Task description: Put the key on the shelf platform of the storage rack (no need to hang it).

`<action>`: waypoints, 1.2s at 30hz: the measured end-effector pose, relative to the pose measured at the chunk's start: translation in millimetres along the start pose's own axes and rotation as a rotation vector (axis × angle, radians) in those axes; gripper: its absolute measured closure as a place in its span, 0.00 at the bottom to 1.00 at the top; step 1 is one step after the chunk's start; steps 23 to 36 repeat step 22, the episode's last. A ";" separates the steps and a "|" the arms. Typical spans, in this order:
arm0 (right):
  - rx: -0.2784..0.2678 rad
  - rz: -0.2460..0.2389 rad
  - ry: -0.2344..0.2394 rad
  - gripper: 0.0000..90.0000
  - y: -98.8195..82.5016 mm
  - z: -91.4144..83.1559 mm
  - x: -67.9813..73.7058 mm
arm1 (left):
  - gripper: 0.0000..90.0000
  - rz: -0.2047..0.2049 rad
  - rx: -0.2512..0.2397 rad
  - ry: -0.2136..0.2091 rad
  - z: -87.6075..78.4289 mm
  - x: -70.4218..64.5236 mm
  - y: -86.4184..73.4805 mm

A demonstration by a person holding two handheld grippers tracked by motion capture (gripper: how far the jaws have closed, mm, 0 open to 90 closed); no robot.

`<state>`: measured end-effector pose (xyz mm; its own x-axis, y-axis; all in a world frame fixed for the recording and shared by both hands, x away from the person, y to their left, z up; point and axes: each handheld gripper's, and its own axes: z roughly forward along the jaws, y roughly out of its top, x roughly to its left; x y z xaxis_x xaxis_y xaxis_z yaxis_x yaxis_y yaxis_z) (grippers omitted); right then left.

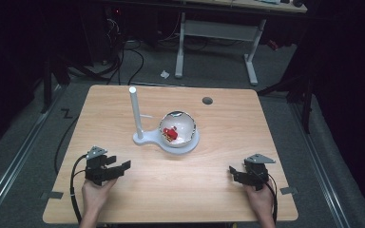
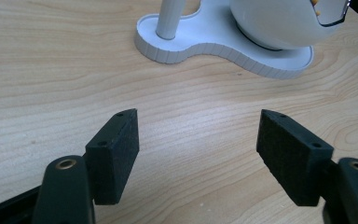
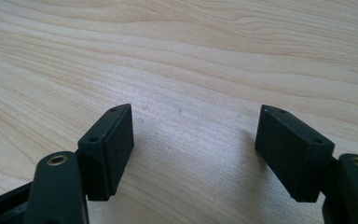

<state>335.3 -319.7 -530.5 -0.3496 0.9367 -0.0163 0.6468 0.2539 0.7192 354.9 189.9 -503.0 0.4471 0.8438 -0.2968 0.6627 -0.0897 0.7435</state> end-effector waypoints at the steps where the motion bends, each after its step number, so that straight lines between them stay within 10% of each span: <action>1: 0.000 0.000 0.000 0.31 0.0 0.0 0.0 | 0.33 0.006 0.005 0.007 1.3 0.2 -1.7; 6: 0.000 0.000 0.000 0.31 0.0 0.0 0.0 | 0.33 0.025 0.010 0.041 6.5 0.6 -9.4; 16: 0.000 0.000 -0.001 0.31 0.0 0.0 0.1 | 0.35 0.153 0.034 0.253 25.3 -9.7 -28.2; 36: 0.000 0.000 -0.001 0.31 0.0 0.0 0.1 | 0.33 0.157 0.038 0.255 26.1 -10.6 -28.0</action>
